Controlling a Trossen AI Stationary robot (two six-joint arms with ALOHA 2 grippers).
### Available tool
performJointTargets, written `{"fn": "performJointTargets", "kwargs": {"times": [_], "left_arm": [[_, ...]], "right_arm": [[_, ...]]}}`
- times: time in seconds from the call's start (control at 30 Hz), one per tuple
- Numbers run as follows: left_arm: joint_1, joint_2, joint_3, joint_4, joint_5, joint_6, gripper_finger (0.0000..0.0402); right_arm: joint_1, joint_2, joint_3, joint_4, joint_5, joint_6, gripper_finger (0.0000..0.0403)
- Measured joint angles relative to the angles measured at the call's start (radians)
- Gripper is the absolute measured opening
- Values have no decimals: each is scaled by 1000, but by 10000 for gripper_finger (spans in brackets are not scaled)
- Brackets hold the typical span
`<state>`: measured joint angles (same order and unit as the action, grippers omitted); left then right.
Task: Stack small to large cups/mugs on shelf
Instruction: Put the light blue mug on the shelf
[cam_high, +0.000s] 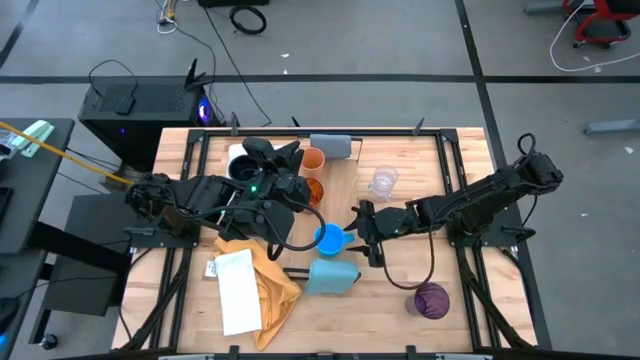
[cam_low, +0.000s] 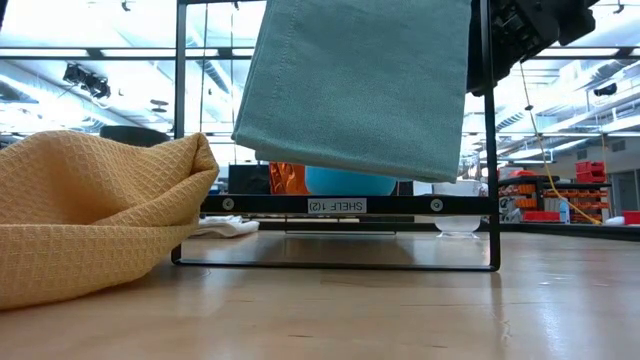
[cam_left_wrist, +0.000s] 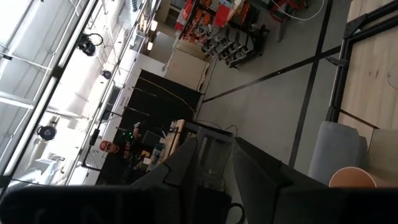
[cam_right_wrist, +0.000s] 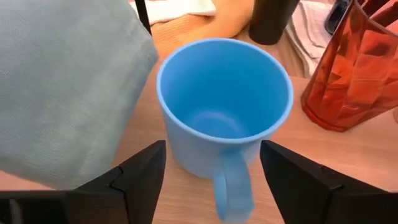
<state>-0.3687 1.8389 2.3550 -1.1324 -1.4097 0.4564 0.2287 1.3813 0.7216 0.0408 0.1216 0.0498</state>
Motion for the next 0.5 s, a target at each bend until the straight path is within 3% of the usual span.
{"fn": "performJointTargets", "kwargs": {"times": [0.5], "left_arm": [[-2, 0, 0, 18, 0, 1, 107]], "right_arm": [[-43, 97, 5, 89, -3, -2, 264]]}}
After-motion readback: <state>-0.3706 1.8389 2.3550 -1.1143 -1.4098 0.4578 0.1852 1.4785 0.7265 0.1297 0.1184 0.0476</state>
